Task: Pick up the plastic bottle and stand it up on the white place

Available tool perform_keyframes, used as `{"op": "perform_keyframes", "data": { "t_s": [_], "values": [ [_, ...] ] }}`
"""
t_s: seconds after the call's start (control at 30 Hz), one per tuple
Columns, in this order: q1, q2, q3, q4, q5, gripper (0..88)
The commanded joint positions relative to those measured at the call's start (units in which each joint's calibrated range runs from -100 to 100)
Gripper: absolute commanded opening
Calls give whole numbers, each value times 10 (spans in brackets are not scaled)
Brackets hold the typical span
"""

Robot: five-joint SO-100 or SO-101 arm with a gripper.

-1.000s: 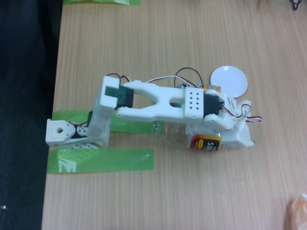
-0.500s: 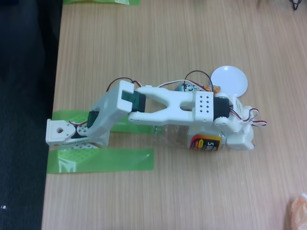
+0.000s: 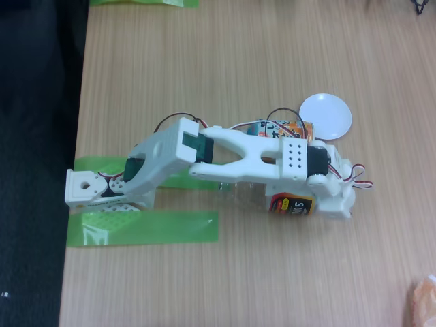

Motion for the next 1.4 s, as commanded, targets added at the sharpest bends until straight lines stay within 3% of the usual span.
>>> {"op": "perform_keyframes", "data": {
  "t_s": [0.0, 1.37],
  "values": [
    [2, 0, -24, 1, 2, 409],
    [4, 19, -28, -8, 2, 408]
  ]
}}
